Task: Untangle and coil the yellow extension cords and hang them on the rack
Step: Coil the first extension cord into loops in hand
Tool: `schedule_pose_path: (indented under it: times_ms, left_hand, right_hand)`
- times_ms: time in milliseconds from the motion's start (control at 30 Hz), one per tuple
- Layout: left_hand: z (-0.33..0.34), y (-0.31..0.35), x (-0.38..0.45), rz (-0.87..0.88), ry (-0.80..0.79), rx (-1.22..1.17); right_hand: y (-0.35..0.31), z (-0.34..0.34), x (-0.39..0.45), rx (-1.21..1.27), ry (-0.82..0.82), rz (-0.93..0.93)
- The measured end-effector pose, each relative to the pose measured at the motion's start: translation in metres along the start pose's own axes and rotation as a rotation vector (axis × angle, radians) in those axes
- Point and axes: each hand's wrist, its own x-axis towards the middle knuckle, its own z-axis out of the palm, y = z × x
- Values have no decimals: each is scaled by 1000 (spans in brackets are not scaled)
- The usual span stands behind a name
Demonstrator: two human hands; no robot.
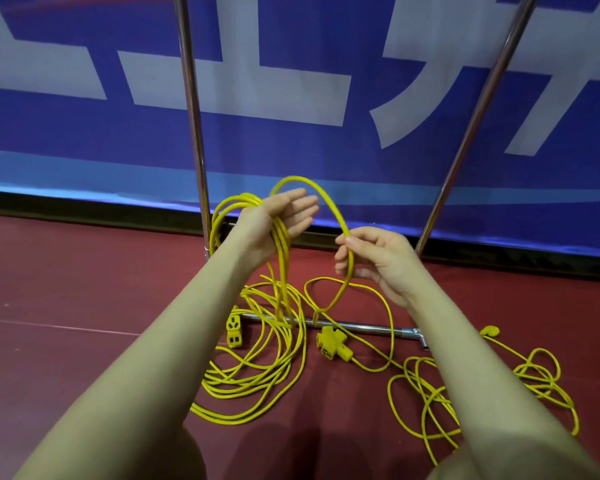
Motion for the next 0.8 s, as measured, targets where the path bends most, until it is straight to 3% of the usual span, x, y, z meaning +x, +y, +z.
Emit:
schedule_pose_path:
  times_ms: [133,267,533,700,800]
  left_hand:
    - [2,-6,-8,-214,-155,297]
    - [7,-19,-14,-256,-254,505]
    - [18,-39,-22,-282,-530,654]
    - [19,-46,-18,-197,-530,609]
    - [18,-42,-14,-185,-441,469]
  right_hand:
    - [-13,-4,0,341,101,-9]
    - [-23,-9,-1,556,136,-28]
    - [-22,-15,0,560,167,-80]
    - [-15,-18,2,513,181,-114]
    - [-9,-24,5,463,208,-85]
